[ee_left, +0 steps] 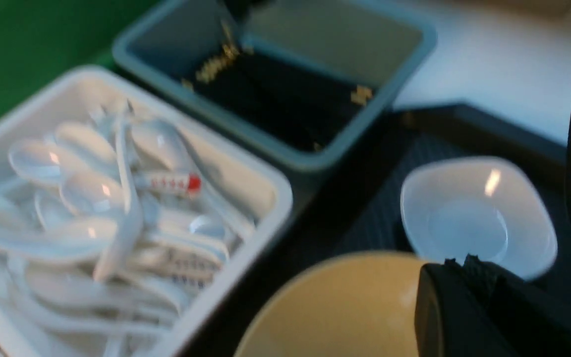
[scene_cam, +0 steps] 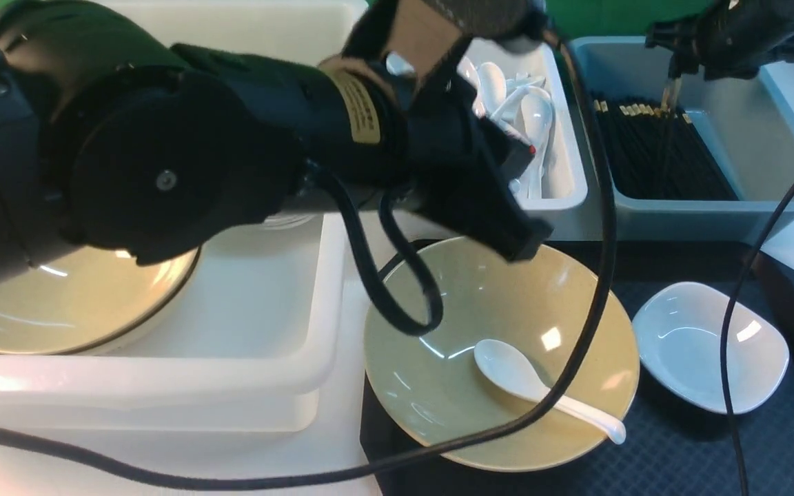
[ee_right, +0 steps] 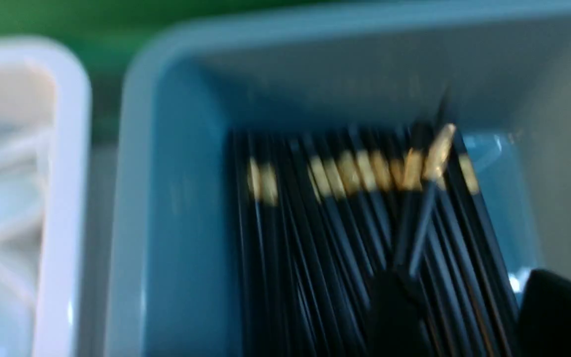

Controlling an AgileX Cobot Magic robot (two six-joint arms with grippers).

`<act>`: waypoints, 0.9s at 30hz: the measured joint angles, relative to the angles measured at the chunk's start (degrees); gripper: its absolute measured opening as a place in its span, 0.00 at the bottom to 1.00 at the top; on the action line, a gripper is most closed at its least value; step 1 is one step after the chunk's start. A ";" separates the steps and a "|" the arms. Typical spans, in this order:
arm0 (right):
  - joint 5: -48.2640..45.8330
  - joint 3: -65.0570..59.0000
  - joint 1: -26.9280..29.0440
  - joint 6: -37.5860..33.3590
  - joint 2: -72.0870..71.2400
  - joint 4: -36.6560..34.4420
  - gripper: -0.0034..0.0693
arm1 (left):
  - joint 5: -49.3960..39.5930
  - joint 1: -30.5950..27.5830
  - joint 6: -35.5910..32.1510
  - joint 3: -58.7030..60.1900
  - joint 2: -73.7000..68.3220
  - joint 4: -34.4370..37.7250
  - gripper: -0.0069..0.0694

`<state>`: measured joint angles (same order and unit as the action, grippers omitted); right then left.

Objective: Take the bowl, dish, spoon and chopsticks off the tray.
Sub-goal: Use the right arm to put the chopsticks into the small storage box on the right, then use the right arm to grab the soup spoon in the middle

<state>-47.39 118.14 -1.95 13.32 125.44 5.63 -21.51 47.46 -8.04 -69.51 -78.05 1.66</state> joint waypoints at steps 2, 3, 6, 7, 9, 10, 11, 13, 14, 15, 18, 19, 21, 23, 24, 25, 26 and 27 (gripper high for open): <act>-6.64 1.57 -0.59 -5.69 -1.26 0.01 0.68 | 0.30 -0.37 0.82 -0.78 0.46 0.05 0.08; -10.35 2.16 -1.23 -9.38 -2.41 -0.13 0.70 | -1.02 -1.12 1.83 -2.50 0.62 0.18 0.08; -17.09 2.62 -2.78 -15.44 -5.97 -0.87 0.72 | -7.23 -3.71 3.67 -6.72 0.69 0.36 0.08; -19.47 2.62 -3.31 -17.18 -7.10 -1.16 0.72 | -10.96 -5.01 4.17 -8.07 0.69 0.40 0.08; -22.45 2.62 -4.68 -20.08 -9.63 -1.90 0.72 | -16.98 -7.87 4.32 -9.72 1.15 0.40 0.08; -23.24 2.54 -5.47 -21.11 -11.14 -2.45 0.72 | -20.34 -9.37 4.32 -9.87 1.66 0.34 0.08; -23.60 1.80 -6.44 -22.02 -13.43 -3.21 0.72 | -24.58 -10.76 4.20 -9.87 2.47 0.27 0.08; -23.87 -0.45 -8.48 -22.74 -17.09 -4.64 0.71 | -31.29 -13.64 3.26 -8.49 4.58 -0.02 0.08; -23.88 -1.06 -8.69 -22.79 -17.84 -4.76 0.71 | -32.21 -13.84 2.92 -8.26 4.83 -0.03 0.08; -23.88 -3.13 -10.07 -23.18 -19.75 -5.63 0.71 | -33.99 -14.91 2.50 -6.54 6.54 -0.42 0.08; -24.04 -8.66 -13.98 -23.54 -25.13 -5.63 0.70 | -35.93 -16.08 2.14 -0.75 11.46 -0.42 0.08; -24.04 -10.58 -15.29 -23.60 -26.59 -5.63 0.69 | -35.93 -16.15 2.08 0.63 12.61 -0.36 0.08; -24.17 -17.13 -19.52 -23.60 -30.39 -5.99 0.69 | -35.42 -16.16 1.85 6.28 17.07 1.10 0.08; -24.22 -21.12 -22.62 -23.60 -32.33 -6.06 0.69 | -34.20 -16.16 1.68 10.51 20.00 3.08 0.08; -24.28 -22.98 -24.24 -23.60 -33.23 -6.12 0.69 | -33.31 -16.16 1.64 11.89 21.11 3.88 0.08; -24.28 -24.28 -25.90 -23.54 -33.65 -6.12 0.69 | -32.58 -16.16 1.55 13.67 21.88 4.99 0.08; -24.28 -27.23 -28.91 -23.49 -34.20 -6.12 0.69 | -30.97 -16.16 1.38 16.43 23.34 7.10 0.08; -24.23 -28.71 -31.47 -23.50 -34.42 -6.12 0.69 | -29.50 -16.16 1.20 18.47 24.30 9.06 0.08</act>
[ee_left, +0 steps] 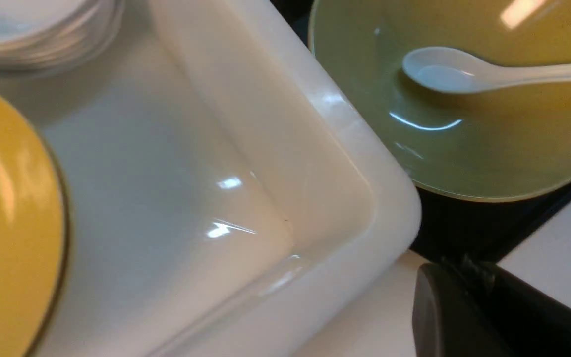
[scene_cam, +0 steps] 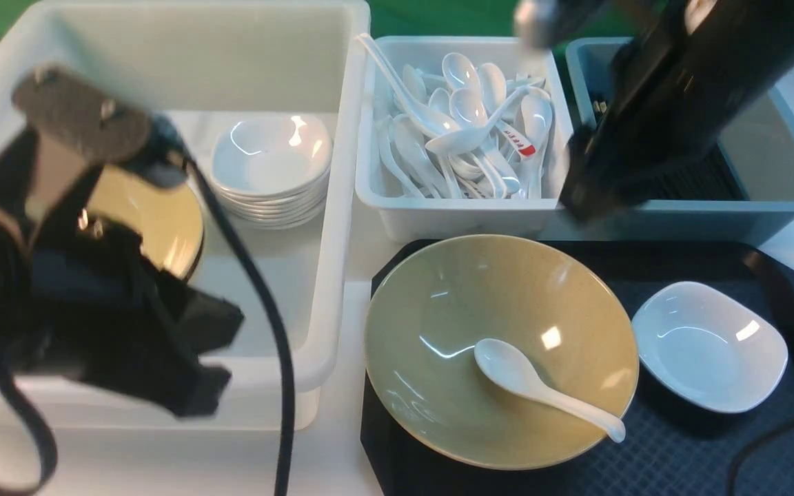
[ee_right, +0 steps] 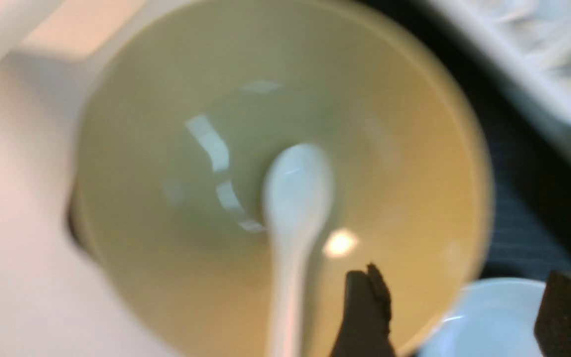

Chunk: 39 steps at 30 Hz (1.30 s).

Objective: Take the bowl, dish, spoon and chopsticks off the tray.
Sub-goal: Use the right arm to grab the soup spoon in the middle

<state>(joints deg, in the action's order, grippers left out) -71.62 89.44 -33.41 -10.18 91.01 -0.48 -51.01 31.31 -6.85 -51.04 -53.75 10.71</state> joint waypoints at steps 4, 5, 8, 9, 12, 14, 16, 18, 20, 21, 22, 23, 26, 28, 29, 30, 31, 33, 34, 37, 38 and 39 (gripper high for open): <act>0.06 -3.68 -6.57 -0.32 0.69 -0.07 0.69 | 2.04 0.00 -2.52 3.64 1.22 5.47 0.08; 0.18 -4.23 -8.00 -0.53 1.29 0.48 0.69 | 2.20 0.00 -3.36 4.05 1.29 6.51 0.08; 0.41 -4.73 -10.34 -1.11 4.04 1.90 0.69 | 2.41 0.00 -6.25 4.81 1.34 10.00 0.08; 0.53 -4.73 -10.62 -1.23 5.16 2.47 0.69 | 2.41 0.00 -7.01 4.88 1.40 10.71 0.08; 0.87 -4.73 -10.56 -1.30 8.42 3.74 0.69 | 2.35 0.00 -8.75 5.06 1.47 12.92 0.08; 1.05 -4.78 -10.26 -1.25 10.81 3.99 0.69 | 1.91 0.00 -9.43 5.06 1.47 14.40 0.08; 1.23 -4.92 -9.96 -0.88 12.09 3.99 0.69 | 1.49 0.00 -9.47 5.06 1.47 15.02 0.08; 1.63 -5.89 -9.96 -0.19 13.56 4.18 0.69 | 0.78 0.00 -9.47 5.06 1.47 15.41 0.08; 2.01 -7.84 -9.96 -0.11 14.26 4.17 0.69 | 0.33 0.00 -9.47 5.06 1.47 15.64 0.08; 2.01 -8.70 -9.96 -0.11 14.32 4.17 0.69 | 0.16 0.00 -9.47 5.06 1.47 15.65 0.08; 2.01 -8.70 -9.96 -0.06 14.32 4.17 0.69 | 0.16 0.00 -9.47 5.06 1.47 15.71 0.08; 1.95 -10.23 -9.96 -0.06 14.32 4.49 0.69 | 0.05 0.00 -9.47 5.06 1.47 15.70 0.08; 2.54 -12.16 -9.90 0.43 14.32 6.27 0.69 | 0.54 0.00 -9.62 5.06 1.47 15.70 0.08; 3.25 -12.44 -9.36 1.63 14.37 6.96 0.69 | 1.32 0.00 -9.62 5.06 1.47 15.70 0.08; 3.84 -12.51 -9.05 1.97 14.49 7.05 0.69 | 1.64 0.00 -9.64 5.06 1.47 15.70 0.08; 4.35 -12.57 -8.61 2.32 14.62 7.22 0.69 | 2.04 0.00 -9.64 5.06 1.47 15.70 0.08; 4.75 -12.64 -8.08 2.61 14.70 7.36 0.69 | 2.30 0.00 -9.64 5.06 1.47 15.70 0.08; 5.03 -12.67 -7.13 2.81 15.10 7.54 0.68 | 2.43 0.00 -9.68 5.06 1.47 15.70 0.08; 5.03 -12.67 -6.70 2.81 15.28 7.53 0.67 | 2.43 0.00 -9.76 5.06 1.47 15.70 0.08; 5.18 -12.67 -5.46 2.81 16.04 7.54 0.59 | 2.82 0.00 -10.61 5.06 1.47 15.70 0.08; 5.18 -12.67 -5.32 2.67 16.09 7.49 0.55 | 2.96 0.00 -10.70 5.06 1.47 15.70 0.08; 5.22 -12.67 -5.27 2.53 16.14 7.49 0.50 | 2.99 0.00 -10.75 5.06 1.47 15.70 0.08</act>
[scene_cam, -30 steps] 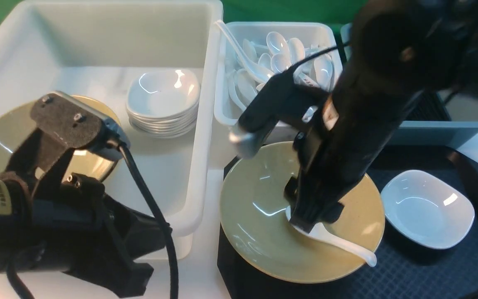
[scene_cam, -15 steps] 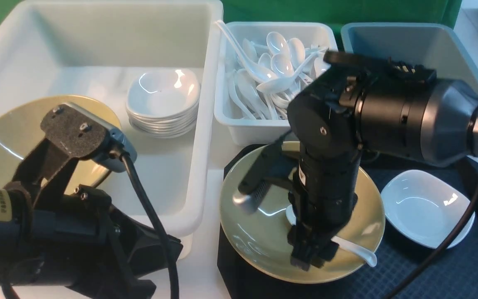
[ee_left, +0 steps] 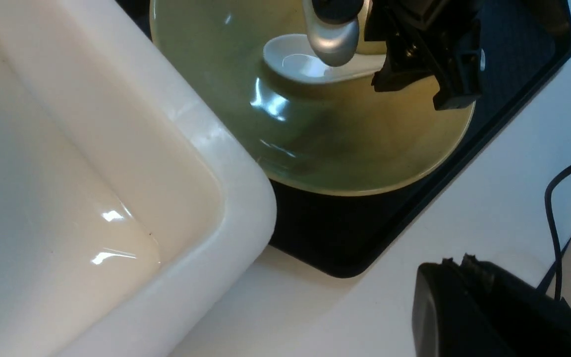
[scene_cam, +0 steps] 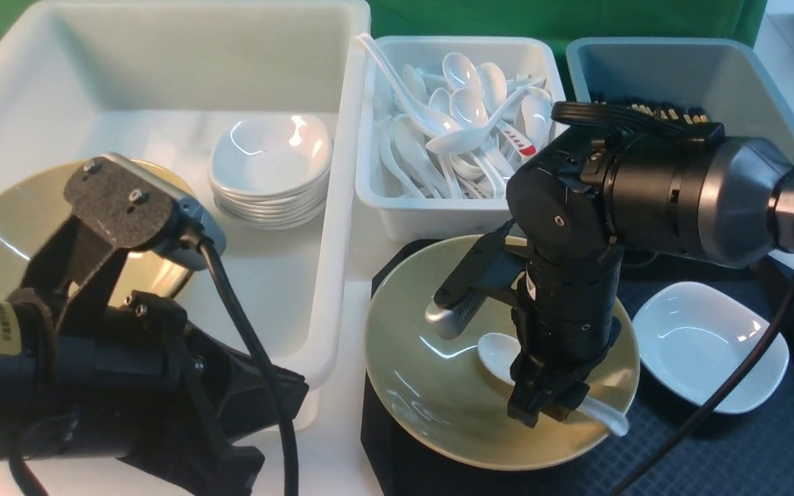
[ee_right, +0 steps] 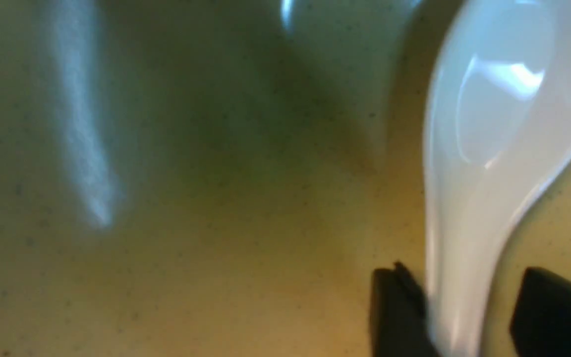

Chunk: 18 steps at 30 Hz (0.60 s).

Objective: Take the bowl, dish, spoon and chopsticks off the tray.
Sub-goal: Use the right arm to grab the soup spoon in the middle, then use the right arm to put the soup spoon into the small storage box in the middle

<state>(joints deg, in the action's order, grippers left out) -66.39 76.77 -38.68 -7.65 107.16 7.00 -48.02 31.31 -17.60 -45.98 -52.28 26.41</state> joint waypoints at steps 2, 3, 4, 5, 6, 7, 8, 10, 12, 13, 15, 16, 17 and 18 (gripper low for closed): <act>0.00 0.07 0.05 -0.40 0.00 0.00 0.40 | 0.26 0.00 0.00 0.00 0.00 0.02 0.08; -0.06 0.27 0.06 -0.76 0.00 -0.06 0.33 | 0.26 0.00 -0.06 0.00 0.00 0.06 0.08; -0.17 0.89 0.06 -1.03 0.02 -0.17 0.27 | 0.30 0.00 -0.20 0.00 0.00 0.06 0.08; -0.37 1.49 0.06 -1.15 0.02 -0.23 0.27 | 0.30 0.00 -0.19 0.00 0.00 0.06 0.08; -0.74 2.97 0.06 -1.30 0.02 -0.23 0.28 | 0.30 0.00 -0.21 0.00 0.00 0.01 0.08; -0.81 3.21 0.06 -1.30 0.02 -0.23 0.28 | 0.30 0.00 -0.21 0.00 0.00 0.01 0.08; -0.81 4.97 0.06 -1.38 -0.24 0.09 0.28 | 0.30 0.00 -0.25 0.00 0.00 -0.11 0.08; -0.81 9.09 0.17 -1.44 -0.88 1.28 0.28 | 0.37 0.00 -0.31 0.00 0.00 -0.11 0.08; -0.45 14.55 0.85 -1.48 -1.36 2.58 0.28 | 0.43 0.00 -0.36 0.00 0.00 -0.11 0.08; 0.08 16.27 1.35 -1.35 -1.42 3.04 0.28 | 0.43 0.00 -0.41 0.00 0.00 -0.11 0.08; 2.40 20.03 2.58 -0.74 -1.42 3.47 0.28 | 0.56 0.00 -0.41 0.00 0.00 -0.11 0.08; 7.06 23.68 4.39 1.64 -1.18 3.77 0.28 | 1.16 0.00 -0.41 0.00 0.00 -0.11 0.08; 10.89 25.55 5.40 3.27 -0.91 3.93 0.28 | 1.50 0.00 -0.41 0.00 0.00 -0.06 0.08; 14.99 27.07 6.93 5.69 -0.31 4.11 0.28 | 2.57 0.00 -0.41 0.00 0.00 0.00 0.08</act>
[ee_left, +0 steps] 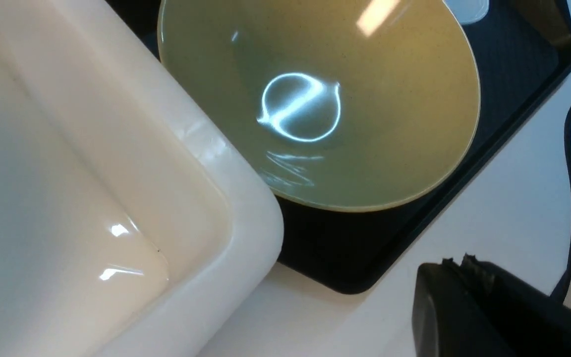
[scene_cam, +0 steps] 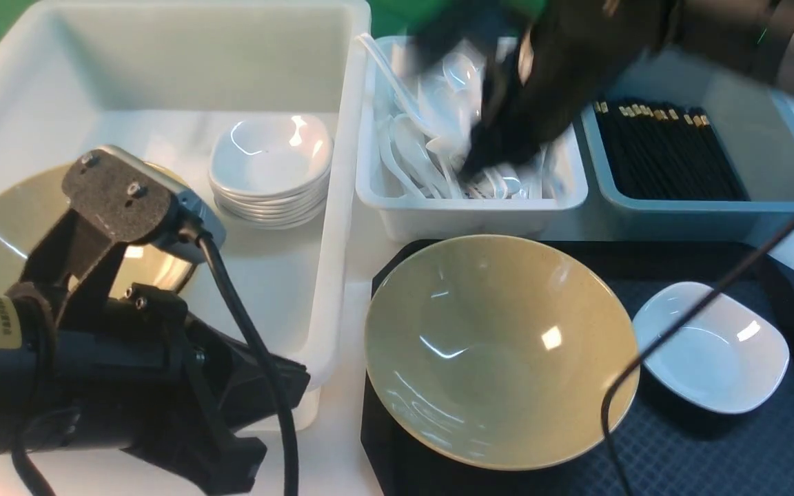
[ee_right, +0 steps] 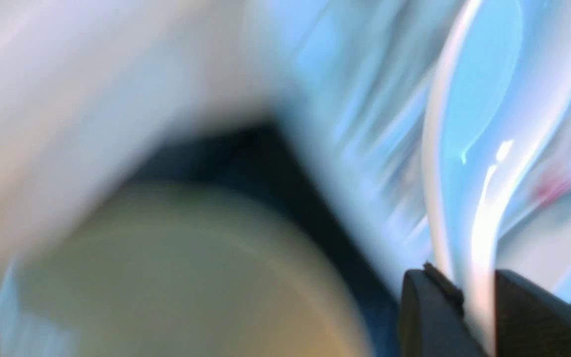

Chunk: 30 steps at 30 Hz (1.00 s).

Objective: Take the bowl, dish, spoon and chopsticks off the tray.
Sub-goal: Use the right arm to put the soup spoon into the small storage box in the middle

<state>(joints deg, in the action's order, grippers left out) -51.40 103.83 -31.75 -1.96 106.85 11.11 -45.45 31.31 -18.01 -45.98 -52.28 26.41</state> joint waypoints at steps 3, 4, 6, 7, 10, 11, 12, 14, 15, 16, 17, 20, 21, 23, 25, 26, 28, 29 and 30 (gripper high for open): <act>11.25 2.66 3.07 4.83 2.36 0.24 0.28 | 2.82 0.00 0.35 0.00 0.00 0.80 0.08; 15.28 3.35 4.20 6.93 3.50 0.29 0.28 | 3.94 0.00 0.62 0.00 0.00 1.32 0.08; 21.15 3.79 5.74 10.15 6.19 0.29 0.28 | 5.96 0.00 1.38 0.00 0.00 1.98 0.08; 23.60 3.79 6.20 11.35 7.16 0.29 0.30 | 6.79 0.00 1.98 0.00 0.00 2.16 0.08; 27.53 3.79 7.29 14.86 9.78 0.21 0.40 | 7.95 0.00 3.52 0.00 -0.53 2.61 0.08; 28.65 3.79 8.05 17.47 10.78 0.17 0.49 | 8.08 0.00 4.31 0.00 -1.29 2.80 0.08; 28.65 3.79 8.05 17.47 10.88 0.17 0.50 | 8.08 0.00 4.89 0.00 -1.44 2.80 0.08; 28.45 3.79 8.87 19.76 11.31 0.02 0.62 | 7.83 0.00 6.21 -0.56 -3.35 2.85 0.08; 26.68 4.32 9.24 20.18 11.31 0.02 0.71 | 7.66 0.00 6.77 -1.41 -5.07 2.91 0.08; 24.67 5.14 9.52 20.07 11.07 0.02 0.75 | 7.38 0.00 7.04 -2.34 -6.44 2.91 0.08; 22.07 5.74 9.69 19.46 10.72 0.02 0.79 | 7.14 0.00 7.20 -3.26 -7.58 2.83 0.08; 11.97 7.83 9.77 13.45 8.12 -0.07 0.84 | 5.83 0.00 7.64 -8.36 -12.30 1.45 0.09; 9.88 8.06 9.77 11.18 6.92 -0.12 0.84 | 5.41 0.00 7.74 -10.13 -13.66 1.07 0.09; 0.58 8.61 9.77 4.49 2.72 -0.18 0.82 | 3.51 0.00 7.81 -15.74 -17.67 -1.12 0.13; -2.74 8.72 9.77 1.96 0.51 -0.42 0.81 | 1.65 0.00 7.81 -19.15 -20.49 -2.41 0.15; -6.75 8.18 9.77 -1.58 -2.59 -1.19 0.79 | -0.99 0.00 7.81 -24.02 -23.54 -3.81 0.20; -9.02 6.38 9.81 -4.21 -5.57 -2.77 0.76 | -4.85 0.00 7.81 -28.54 -26.88 -4.99 0.25; -9.98 3.84 9.81 -5.70 -8.34 -3.86 0.73 | -9.35 0.00 7.81 -33.10 -30.48 -5.69 0.31; -10.22 1.11 9.81 -6.51 -10.72 -4.85 0.72 | -12.51 0.00 7.81 -36.21 -33.05 -6.20 0.35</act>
<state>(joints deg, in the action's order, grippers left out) -61.62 104.95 -21.93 -8.47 96.13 6.26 -57.96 31.31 -10.20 -82.19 -85.33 20.21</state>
